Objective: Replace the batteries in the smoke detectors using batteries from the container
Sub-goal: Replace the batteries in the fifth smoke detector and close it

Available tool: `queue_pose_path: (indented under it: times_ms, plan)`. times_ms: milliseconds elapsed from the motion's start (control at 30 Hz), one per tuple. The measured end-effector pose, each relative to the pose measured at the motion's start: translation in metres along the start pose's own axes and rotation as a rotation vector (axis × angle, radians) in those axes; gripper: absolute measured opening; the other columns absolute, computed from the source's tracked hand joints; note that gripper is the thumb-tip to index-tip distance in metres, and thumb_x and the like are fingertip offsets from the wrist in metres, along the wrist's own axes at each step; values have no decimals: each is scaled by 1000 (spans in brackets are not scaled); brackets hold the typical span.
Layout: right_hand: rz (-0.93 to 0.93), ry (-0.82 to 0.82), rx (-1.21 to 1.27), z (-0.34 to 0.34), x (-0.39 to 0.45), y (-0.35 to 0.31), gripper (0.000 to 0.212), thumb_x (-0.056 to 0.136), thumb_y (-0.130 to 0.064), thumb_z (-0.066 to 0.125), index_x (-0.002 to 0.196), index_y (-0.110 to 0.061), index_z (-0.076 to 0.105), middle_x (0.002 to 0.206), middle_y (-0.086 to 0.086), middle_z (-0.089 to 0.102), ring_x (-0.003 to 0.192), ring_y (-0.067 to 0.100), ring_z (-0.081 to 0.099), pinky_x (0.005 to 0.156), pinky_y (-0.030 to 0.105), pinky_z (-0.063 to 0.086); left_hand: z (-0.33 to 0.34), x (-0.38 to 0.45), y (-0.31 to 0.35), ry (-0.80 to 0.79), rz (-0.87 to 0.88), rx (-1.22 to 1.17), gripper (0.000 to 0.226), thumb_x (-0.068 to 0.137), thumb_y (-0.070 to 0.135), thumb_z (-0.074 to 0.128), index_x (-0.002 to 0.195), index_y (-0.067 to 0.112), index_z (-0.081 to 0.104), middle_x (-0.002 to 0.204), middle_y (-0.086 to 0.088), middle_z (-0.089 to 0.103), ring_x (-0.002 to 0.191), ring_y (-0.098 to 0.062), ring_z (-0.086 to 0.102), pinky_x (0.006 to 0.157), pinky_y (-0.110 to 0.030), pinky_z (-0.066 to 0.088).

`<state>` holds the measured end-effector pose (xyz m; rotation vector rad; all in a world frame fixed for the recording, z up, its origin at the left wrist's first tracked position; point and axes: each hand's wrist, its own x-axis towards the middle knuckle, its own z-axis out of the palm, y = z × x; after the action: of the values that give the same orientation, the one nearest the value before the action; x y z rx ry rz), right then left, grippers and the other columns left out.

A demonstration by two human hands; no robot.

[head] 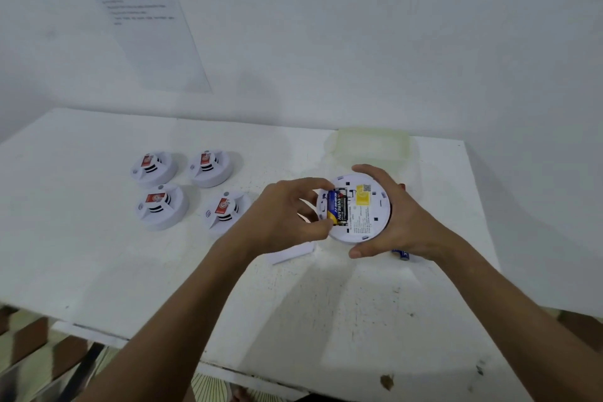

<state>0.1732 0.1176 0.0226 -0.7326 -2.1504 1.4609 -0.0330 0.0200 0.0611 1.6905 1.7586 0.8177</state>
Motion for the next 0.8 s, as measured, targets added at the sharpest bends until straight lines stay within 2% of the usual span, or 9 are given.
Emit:
queue_pose_path:
  times_ms: [100, 233, 400, 533, 667, 800]
  plan:
    - [6, -40, 10, -2, -3, -1, 109, 51, -6, 95, 141, -31, 38, 135, -15, 53, 122, 0, 53, 97, 15, 48, -4, 2, 4, -28, 20, 42, 56, 73, 24, 79, 126, 30, 61, 105, 7, 72, 75, -3, 70, 73, -20, 59]
    - [1, -53, -16, -1, -1, -1, 102, 53, -6, 96, 137, -28, 43, 133, -13, 53, 122, 3, 53, 100, 18, 47, -6, 6, 8, -54, 7, 117, 57, 69, 28, 81, 123, 30, 61, 105, 6, 71, 72, -5, 70, 69, -14, 57]
    - [-15, -84, -22, -1, -1, 0, 100, 53, 0, 94, 136, -25, 44, 131, -10, 54, 118, 0, 55, 97, 15, 47, -8, 11, 11, -140, 42, 230, 58, 71, 27, 82, 124, 25, 60, 103, 2, 72, 77, -10, 70, 72, -16, 58]
    - [-11, -90, -26, -2, -1, 3, 96, 54, -7, 93, 135, -27, 45, 132, -12, 55, 120, 5, 55, 97, 16, 48, -9, 12, 12, -183, 67, 251, 60, 72, 23, 82, 127, 23, 58, 104, 0, 73, 80, -12, 71, 74, -16, 58]
    - [-16, -83, -34, -1, -1, 3, 93, 54, -8, 91, 132, -31, 45, 127, -18, 56, 119, 5, 55, 95, 13, 47, -8, 15, 15, -209, 69, 288, 61, 72, 25, 82, 127, 22, 55, 105, 2, 70, 75, -11, 66, 71, -15, 56]
    - [-20, -72, -31, -2, -1, 5, 95, 54, -9, 89, 135, -29, 43, 131, -12, 56, 120, 4, 55, 96, 13, 45, -4, 18, 20, -237, 99, 361, 66, 75, 28, 80, 133, 20, 49, 109, 3, 65, 75, -12, 59, 72, -17, 55]
